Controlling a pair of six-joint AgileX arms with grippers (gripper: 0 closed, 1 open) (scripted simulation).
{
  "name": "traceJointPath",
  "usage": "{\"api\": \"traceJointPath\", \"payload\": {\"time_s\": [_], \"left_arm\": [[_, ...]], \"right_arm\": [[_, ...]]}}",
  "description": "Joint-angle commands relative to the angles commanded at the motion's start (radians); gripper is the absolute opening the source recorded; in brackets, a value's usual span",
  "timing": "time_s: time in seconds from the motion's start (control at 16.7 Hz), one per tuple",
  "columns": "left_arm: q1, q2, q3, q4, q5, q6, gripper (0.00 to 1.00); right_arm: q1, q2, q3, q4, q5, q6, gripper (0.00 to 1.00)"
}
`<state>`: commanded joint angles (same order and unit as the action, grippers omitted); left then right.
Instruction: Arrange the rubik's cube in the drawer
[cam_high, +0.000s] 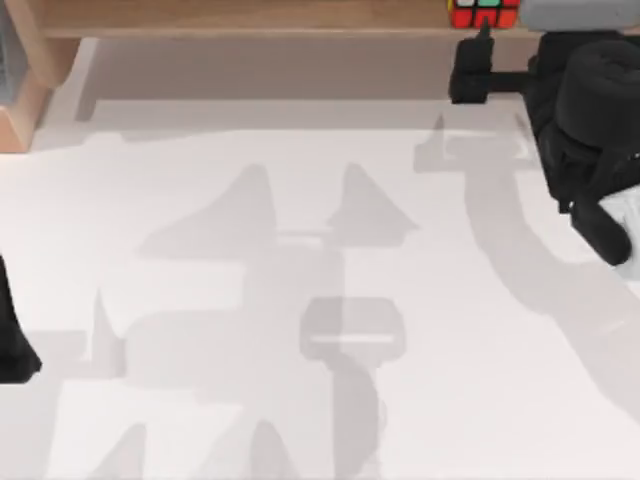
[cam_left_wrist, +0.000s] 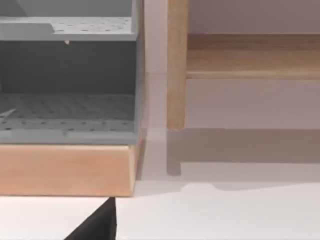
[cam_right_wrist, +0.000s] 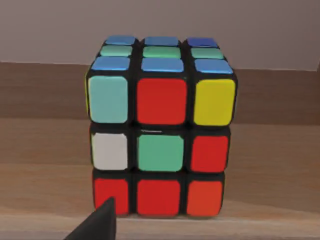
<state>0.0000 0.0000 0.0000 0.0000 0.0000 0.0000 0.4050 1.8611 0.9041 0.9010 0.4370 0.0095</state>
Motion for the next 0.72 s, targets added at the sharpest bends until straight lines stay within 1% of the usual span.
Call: {"api": "traceJointPath", "payload": {"time_s": [0.24,0.72], "left_arm": [[0.0,0.0,0.0,0.0,0.0,0.0,1.0],[0.0,0.0,0.0,0.0,0.0,0.0,1.0]], "right_arm": [[0.039,0.154,0.097,0.097,0.04,0.005,1.0],[0.036,0.176,0.121,0.1,0.037,0.006,1.0]]}}
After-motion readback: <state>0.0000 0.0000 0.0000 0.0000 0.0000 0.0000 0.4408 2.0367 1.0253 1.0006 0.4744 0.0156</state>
